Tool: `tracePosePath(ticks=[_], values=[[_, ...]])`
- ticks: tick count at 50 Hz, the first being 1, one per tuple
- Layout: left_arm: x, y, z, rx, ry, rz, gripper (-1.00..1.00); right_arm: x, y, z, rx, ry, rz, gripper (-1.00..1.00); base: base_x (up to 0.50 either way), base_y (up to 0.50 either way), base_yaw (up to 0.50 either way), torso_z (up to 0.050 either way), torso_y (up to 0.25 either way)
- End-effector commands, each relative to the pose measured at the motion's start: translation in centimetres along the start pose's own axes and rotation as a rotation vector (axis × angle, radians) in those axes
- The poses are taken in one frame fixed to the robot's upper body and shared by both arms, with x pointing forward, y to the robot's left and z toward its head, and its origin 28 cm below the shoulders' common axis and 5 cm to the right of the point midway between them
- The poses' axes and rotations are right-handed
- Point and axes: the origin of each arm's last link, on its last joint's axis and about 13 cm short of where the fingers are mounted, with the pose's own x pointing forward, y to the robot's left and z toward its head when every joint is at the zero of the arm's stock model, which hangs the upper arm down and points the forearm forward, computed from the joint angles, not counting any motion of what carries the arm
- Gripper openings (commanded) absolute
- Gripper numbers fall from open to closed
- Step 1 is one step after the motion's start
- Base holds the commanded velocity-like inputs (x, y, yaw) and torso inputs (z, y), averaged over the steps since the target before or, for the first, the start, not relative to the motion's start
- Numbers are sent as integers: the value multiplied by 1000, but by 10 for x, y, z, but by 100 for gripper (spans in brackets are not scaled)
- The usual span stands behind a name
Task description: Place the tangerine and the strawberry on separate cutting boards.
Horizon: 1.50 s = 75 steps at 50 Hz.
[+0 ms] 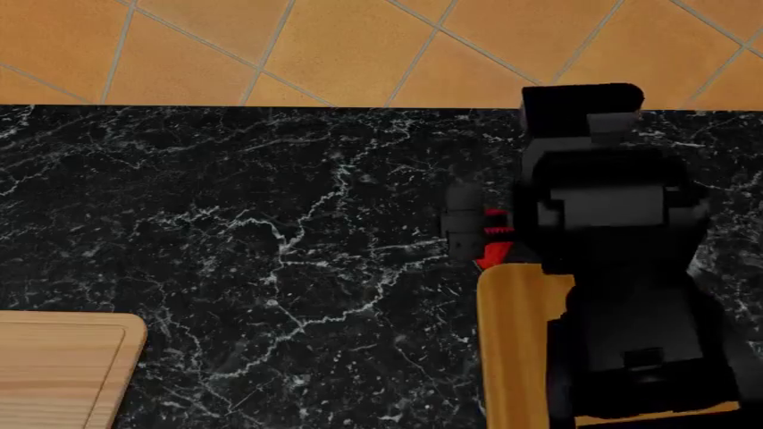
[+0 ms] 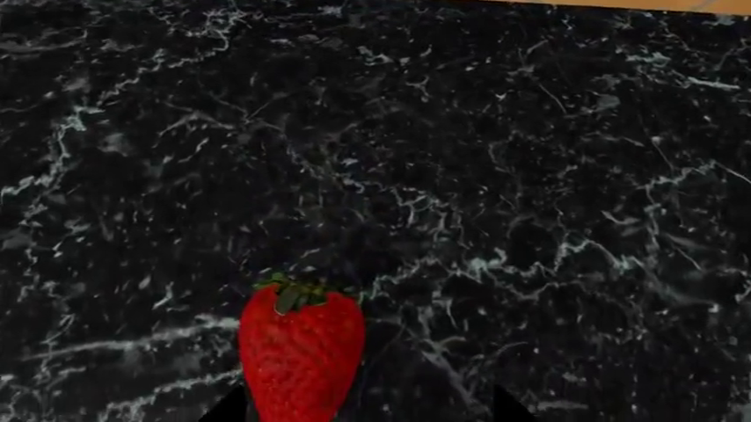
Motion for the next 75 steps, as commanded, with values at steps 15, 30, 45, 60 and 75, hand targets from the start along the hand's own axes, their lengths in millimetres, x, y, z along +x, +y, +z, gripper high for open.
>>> tracePosePath(ticks=[15, 30, 45, 60, 75], values=[[-4, 7, -4, -4, -12, 17, 100, 3, 21, 4, -100, -11, 57, 100, 0, 0, 0, 0, 0], [-5, 7, -3, 8, -91, 7, 100, 7, 27, 3, -137, -35, 40, 100, 0, 0, 0, 0, 0], [-3, 3, -6, 34, -91, 5, 100, 5, 29, 12, -113, -131, 23, 100, 1, 0, 0, 0, 0], [-8, 8, -2, 58, -117, 12, 100, 9, 27, 5, -81, -109, 22, 100, -1, 0, 0, 9, -139], [1, -2, -1, 21, -108, 33, 100, 14, 27, -3, -57, -83, 26, 100, 0, 0, 0, 3, -45]])
